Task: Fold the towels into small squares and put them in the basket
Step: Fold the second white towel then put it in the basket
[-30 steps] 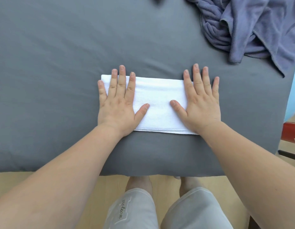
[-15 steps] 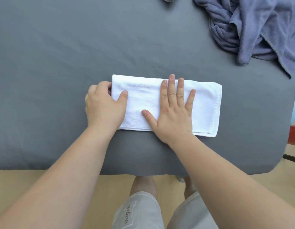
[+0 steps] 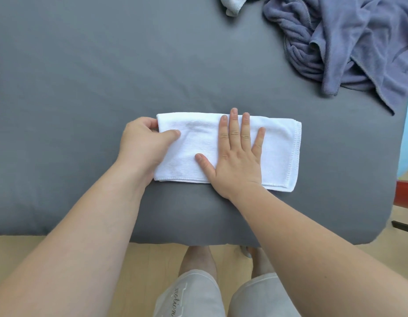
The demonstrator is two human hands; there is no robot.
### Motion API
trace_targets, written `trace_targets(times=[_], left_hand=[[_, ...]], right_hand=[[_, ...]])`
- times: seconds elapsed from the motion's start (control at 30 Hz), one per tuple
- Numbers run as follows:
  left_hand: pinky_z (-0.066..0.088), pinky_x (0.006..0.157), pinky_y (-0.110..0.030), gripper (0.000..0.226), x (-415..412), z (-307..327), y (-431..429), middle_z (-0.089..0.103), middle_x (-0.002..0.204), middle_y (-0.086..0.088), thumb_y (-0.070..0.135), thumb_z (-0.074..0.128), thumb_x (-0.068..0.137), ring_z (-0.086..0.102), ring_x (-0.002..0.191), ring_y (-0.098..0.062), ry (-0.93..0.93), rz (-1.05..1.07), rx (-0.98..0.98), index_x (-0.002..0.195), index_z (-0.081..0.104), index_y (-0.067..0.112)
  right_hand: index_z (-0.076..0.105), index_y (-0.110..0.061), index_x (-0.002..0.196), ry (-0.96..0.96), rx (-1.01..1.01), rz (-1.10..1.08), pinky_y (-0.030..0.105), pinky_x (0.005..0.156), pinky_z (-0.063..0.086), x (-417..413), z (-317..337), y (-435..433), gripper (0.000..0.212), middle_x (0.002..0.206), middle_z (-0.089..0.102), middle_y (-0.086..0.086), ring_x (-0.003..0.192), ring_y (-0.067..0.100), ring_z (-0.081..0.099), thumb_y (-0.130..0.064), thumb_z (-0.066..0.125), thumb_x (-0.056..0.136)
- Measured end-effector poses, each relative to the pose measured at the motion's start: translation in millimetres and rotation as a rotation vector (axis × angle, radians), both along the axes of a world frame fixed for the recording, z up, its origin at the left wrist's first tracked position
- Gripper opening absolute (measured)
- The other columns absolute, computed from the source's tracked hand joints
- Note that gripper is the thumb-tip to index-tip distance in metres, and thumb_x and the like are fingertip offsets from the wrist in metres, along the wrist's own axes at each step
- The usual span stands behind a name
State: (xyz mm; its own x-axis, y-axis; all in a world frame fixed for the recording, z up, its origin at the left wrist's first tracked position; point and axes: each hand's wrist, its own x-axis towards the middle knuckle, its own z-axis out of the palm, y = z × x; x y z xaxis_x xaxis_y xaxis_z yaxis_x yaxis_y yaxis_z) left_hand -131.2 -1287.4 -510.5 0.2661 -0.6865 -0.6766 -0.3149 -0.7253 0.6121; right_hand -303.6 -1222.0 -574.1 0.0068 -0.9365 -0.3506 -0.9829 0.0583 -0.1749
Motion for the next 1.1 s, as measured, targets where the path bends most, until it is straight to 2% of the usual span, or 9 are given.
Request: trace_targets(times=[0.1, 0.27, 0.4, 0.5, 0.57, 0.73, 0.87, 0.97, 1.1], left_hand=[[0.058, 0.064, -0.03, 0.012, -8, 17, 0, 0.075, 0.094, -0.006, 0.015, 0.071, 0.086, 0.074, 0.086, -0.02, 0.03, -0.06, -0.012, 0.097, 0.071, 0.011], [0.054, 0.06, -0.034, 0.012, -39, 57, 1, 0.071, 0.091, -0.02, 0.014, 0.075, 0.079, 0.068, 0.07, -0.021, -0.02, -0.14, -0.199, 0.088, 0.069, 0.008], [0.059, 0.062, -0.045, 0.015, -88, 73, 9, 0.072, 0.077, -0.012, 0.022, 0.079, 0.074, 0.07, 0.073, -0.032, -0.05, -0.132, -0.342, 0.08, 0.07, 0.011], [0.056, 0.06, -0.029, 0.013, -130, 59, 16, 0.066, 0.064, 0.006, 0.027, 0.078, 0.073, 0.064, 0.061, -0.01, -0.147, -0.196, -0.365, 0.074, 0.068, 0.019], [0.047, 0.057, -0.015, 0.011, -156, 45, 20, 0.063, 0.064, 0.01, 0.024, 0.076, 0.075, 0.059, 0.06, 0.0, -0.211, -0.283, -0.349, 0.075, 0.066, 0.022], [0.046, 0.063, -0.014, 0.012, -200, 16, 30, 0.063, 0.072, 0.012, 0.027, 0.072, 0.086, 0.061, 0.074, -0.003, -0.2, -0.447, -0.266, 0.078, 0.065, 0.021], [0.046, 0.07, -0.017, 0.018, -207, 9, 33, 0.067, 0.079, 0.011, 0.029, 0.058, 0.097, 0.065, 0.079, -0.007, -0.187, -0.488, -0.26, 0.09, 0.071, 0.018], [0.049, 0.074, -0.022, 0.02, -198, 13, 41, 0.071, 0.086, 0.009, 0.015, 0.053, 0.098, 0.064, 0.079, -0.009, -0.236, -0.483, -0.4, 0.1, 0.073, 0.015], [0.047, 0.085, -0.035, 0.028, -168, 1, 52, 0.068, 0.107, -0.005, 0.007, 0.057, 0.089, 0.062, 0.096, -0.027, -0.534, -0.609, -0.793, 0.113, 0.07, 0.01]], right_hand=[[-0.012, -0.016, 0.16, -0.098, -0.012, -0.023, 0.056, 0.122, -0.011, -4, 4, 0, 0.092, 0.167, -0.021, 0.002, 0.152, 0.022, -0.026, -0.075, 0.012, 0.094], [0.003, -0.019, 0.161, -0.804, -0.091, -0.332, 0.034, 0.126, -0.003, -31, 28, 7, 0.079, 0.168, -0.005, -0.011, 0.153, 0.004, -0.013, -0.063, 0.023, 0.097], [0.024, -0.028, 0.158, -1.01, -0.103, -0.653, 0.033, 0.121, 0.028, -64, 53, 31, 0.076, 0.159, 0.029, -0.019, 0.146, 0.0, 0.027, -0.066, 0.029, 0.093], [0.04, -0.032, 0.151, -1.162, -0.064, -0.877, 0.043, 0.11, 0.045, -86, 61, 43, 0.064, 0.135, 0.059, -0.009, 0.124, 0.004, 0.056, -0.062, 0.034, 0.095], [0.046, -0.029, 0.146, -1.205, -0.014, -0.918, 0.043, 0.102, 0.052, -101, 66, 44, 0.056, 0.119, 0.069, -0.004, 0.11, 0.009, 0.066, -0.056, 0.036, 0.098], [0.046, -0.03, 0.145, -1.212, 0.091, -0.883, 0.039, 0.091, 0.056, -127, 63, 42, 0.043, 0.097, 0.076, -0.008, 0.096, 0.01, 0.072, -0.038, 0.051, 0.104], [0.046, -0.033, 0.144, -1.124, 0.112, -0.857, 0.007, 0.076, 0.046, -133, 56, 44, 0.043, 0.083, 0.071, -0.022, 0.089, -0.01, 0.063, -0.036, 0.054, 0.102], [0.042, -0.035, 0.146, -1.068, 0.132, -0.842, 0.002, 0.066, 0.043, -133, 55, 41, 0.054, 0.097, 0.07, -0.013, 0.089, -0.004, 0.063, -0.033, 0.063, 0.096], [0.044, -0.035, 0.144, -1.049, 0.105, -0.816, 0.008, 0.063, 0.045, -134, 51, 34, 0.057, 0.092, 0.068, -0.009, 0.08, -0.001, 0.064, -0.014, 0.059, 0.093]])
